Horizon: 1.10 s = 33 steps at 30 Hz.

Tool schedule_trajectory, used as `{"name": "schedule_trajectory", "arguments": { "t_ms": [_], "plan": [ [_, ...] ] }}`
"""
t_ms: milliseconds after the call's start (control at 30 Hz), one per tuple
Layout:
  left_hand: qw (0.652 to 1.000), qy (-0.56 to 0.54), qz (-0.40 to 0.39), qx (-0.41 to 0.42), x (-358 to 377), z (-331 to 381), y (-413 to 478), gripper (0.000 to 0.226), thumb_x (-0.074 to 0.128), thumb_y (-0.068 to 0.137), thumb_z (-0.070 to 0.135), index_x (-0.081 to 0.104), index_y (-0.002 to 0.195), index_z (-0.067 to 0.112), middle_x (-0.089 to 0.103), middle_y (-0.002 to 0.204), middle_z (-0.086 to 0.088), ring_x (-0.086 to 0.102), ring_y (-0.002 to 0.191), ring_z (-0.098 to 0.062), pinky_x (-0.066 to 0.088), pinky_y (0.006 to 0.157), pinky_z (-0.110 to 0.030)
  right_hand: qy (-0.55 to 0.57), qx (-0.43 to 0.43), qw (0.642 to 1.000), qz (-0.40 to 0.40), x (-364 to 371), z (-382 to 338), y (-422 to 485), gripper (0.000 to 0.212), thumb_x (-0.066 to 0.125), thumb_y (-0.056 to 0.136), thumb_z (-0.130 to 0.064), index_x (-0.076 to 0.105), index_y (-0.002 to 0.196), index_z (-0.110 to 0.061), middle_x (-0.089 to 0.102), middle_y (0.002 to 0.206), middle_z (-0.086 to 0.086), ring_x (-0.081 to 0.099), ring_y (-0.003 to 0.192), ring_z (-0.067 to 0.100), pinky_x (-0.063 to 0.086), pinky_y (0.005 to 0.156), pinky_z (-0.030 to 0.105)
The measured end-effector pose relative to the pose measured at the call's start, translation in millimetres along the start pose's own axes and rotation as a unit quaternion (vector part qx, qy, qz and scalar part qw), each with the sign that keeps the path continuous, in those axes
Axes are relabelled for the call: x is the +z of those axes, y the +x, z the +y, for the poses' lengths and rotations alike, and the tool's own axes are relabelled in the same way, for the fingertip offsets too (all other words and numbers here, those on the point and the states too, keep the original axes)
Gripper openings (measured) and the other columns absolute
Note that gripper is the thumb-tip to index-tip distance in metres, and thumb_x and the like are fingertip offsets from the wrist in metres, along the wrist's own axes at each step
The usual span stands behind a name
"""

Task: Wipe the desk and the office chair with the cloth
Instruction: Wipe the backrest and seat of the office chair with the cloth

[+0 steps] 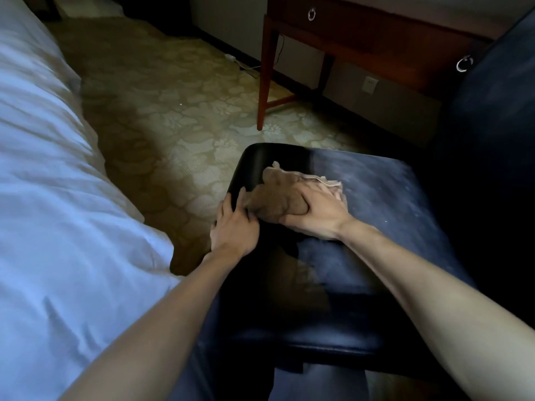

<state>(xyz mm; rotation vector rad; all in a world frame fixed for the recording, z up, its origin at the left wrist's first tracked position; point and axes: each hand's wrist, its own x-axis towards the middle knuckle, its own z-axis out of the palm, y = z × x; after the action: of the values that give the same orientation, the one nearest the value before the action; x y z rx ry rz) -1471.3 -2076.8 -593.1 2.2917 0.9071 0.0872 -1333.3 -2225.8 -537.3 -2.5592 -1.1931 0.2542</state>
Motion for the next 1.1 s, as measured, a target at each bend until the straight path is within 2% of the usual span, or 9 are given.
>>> {"name": "schedule_trajectory", "arguments": {
  "t_ms": [100, 267, 400, 567, 700, 800, 900, 1000, 1100],
  "plan": [
    [0.999, 0.039, -0.032, 0.01, -4.7, -5.7, 13.0, 0.07, 0.038, 0.108, 0.038, -0.004, 0.164, 0.042, -0.003, 0.174, -0.003, 0.002, 0.16, -0.026, 0.021, 0.125, -0.054, 0.007, -0.018, 1.0, -0.012, 4.5, 0.3, -32.4, 0.081, 0.06, 0.066, -0.077, 0.05, 0.138, -0.042, 0.05, 0.147, -0.006, 0.037, 0.14, 0.023, 0.026, 0.111, 0.049],
    [0.997, 0.078, -0.025, -0.012, -14.5, 7.7, 33.3, 0.056, 0.019, 0.109, 0.057, 0.008, 0.163, 0.047, -0.006, 0.174, -0.012, -0.005, 0.16, -0.033, 0.008, 0.125, -0.059, 0.009, -0.057, 0.998, 0.006, 7.0, -11.0, -90.4, 0.072, 0.057, 0.06, -0.072, 0.057, 0.125, -0.04, 0.056, 0.125, -0.013, 0.038, 0.127, 0.013, 0.014, 0.089, 0.028],
    [0.991, 0.119, -0.045, -0.029, -21.1, 18.6, 40.6, 0.057, 0.016, 0.109, 0.058, 0.009, 0.164, 0.044, -0.013, 0.172, -0.016, -0.011, 0.159, -0.036, 0.006, 0.123, -0.062, 0.03, -0.073, 0.997, -0.018, -0.4, -13.0, -139.7, 0.065, 0.057, 0.055, -0.068, 0.06, 0.114, -0.04, 0.055, 0.111, -0.024, 0.046, 0.122, 0.009, 0.033, 0.104, 0.041],
    [0.974, 0.221, 0.047, 0.027, -21.0, 33.8, 30.6, 0.044, 0.031, 0.111, 0.038, 0.048, 0.149, 0.022, 0.017, 0.166, -0.022, 0.014, 0.154, -0.039, 0.013, 0.124, -0.059, 0.064, 0.002, 0.997, -0.031, -34.3, -6.4, -163.9, 0.042, 0.062, 0.053, -0.06, 0.062, 0.088, -0.036, 0.067, 0.086, -0.016, 0.06, 0.092, 0.01, 0.052, 0.09, 0.037],
    [0.976, 0.187, 0.015, 0.111, -9.9, 53.2, 23.4, 0.044, 0.039, 0.107, 0.033, 0.048, 0.148, 0.02, 0.021, 0.166, -0.021, 0.019, 0.154, -0.038, 0.015, 0.125, -0.057, 0.007, -0.012, 0.991, 0.132, -40.1, -6.6, -167.8, 0.066, 0.061, 0.065, -0.064, 0.059, 0.123, -0.034, 0.062, 0.126, -0.009, 0.054, 0.122, 0.02, 0.042, 0.11, 0.048],
    [0.98, 0.147, 0.004, 0.133, 1.2, 51.6, 20.6, 0.05, 0.04, 0.109, 0.037, 0.038, 0.156, 0.022, 0.02, 0.169, -0.018, 0.017, 0.157, -0.034, 0.015, 0.126, -0.054, -0.076, 0.012, 0.995, 0.056, -26.0, -7.8, -164.1, 0.094, 0.048, 0.063, -0.089, 0.048, 0.142, -0.039, 0.029, 0.163, 0.0, 0.014, 0.156, 0.028, 0.008, 0.125, 0.06],
    [0.981, 0.119, 0.036, 0.148, 10.5, 43.3, 19.6, 0.057, 0.039, 0.108, 0.047, 0.034, 0.159, 0.022, 0.023, 0.169, -0.015, 0.017, 0.158, -0.03, 0.013, 0.127, -0.053, 0.003, 0.073, 0.997, -0.009, 0.5, -4.0, -164.0, 0.092, 0.036, 0.066, -0.099, 0.034, 0.145, -0.05, -0.002, 0.173, -0.003, -0.014, 0.16, 0.023, -0.007, 0.125, 0.063],
    [0.977, 0.144, 0.009, 0.155, 17.4, 38.8, 22.8, 0.067, 0.03, 0.106, 0.059, 0.02, 0.164, 0.028, 0.011, 0.173, -0.01, 0.004, 0.16, -0.024, 0.001, 0.127, -0.052, -0.017, 0.071, 0.997, 0.013, 21.6, 1.4, -160.2, 0.088, 0.028, 0.075, -0.097, 0.012, 0.153, -0.058, -0.004, 0.172, -0.003, -0.013, 0.159, 0.025, -0.002, 0.124, 0.066],
    [0.969, 0.185, -0.032, 0.16, 19.3, 37.5, 29.4, 0.068, 0.02, 0.105, 0.063, 0.007, 0.165, 0.034, -0.003, 0.175, -0.001, -0.007, 0.16, -0.021, -0.004, 0.126, -0.053, -0.041, 0.084, 0.994, 0.049, 22.8, 6.9, -142.4, 0.083, 0.033, 0.078, -0.092, 0.022, 0.152, -0.056, 0.017, 0.168, -0.005, 0.006, 0.158, 0.026, 0.01, 0.124, 0.066]
  ]
}}
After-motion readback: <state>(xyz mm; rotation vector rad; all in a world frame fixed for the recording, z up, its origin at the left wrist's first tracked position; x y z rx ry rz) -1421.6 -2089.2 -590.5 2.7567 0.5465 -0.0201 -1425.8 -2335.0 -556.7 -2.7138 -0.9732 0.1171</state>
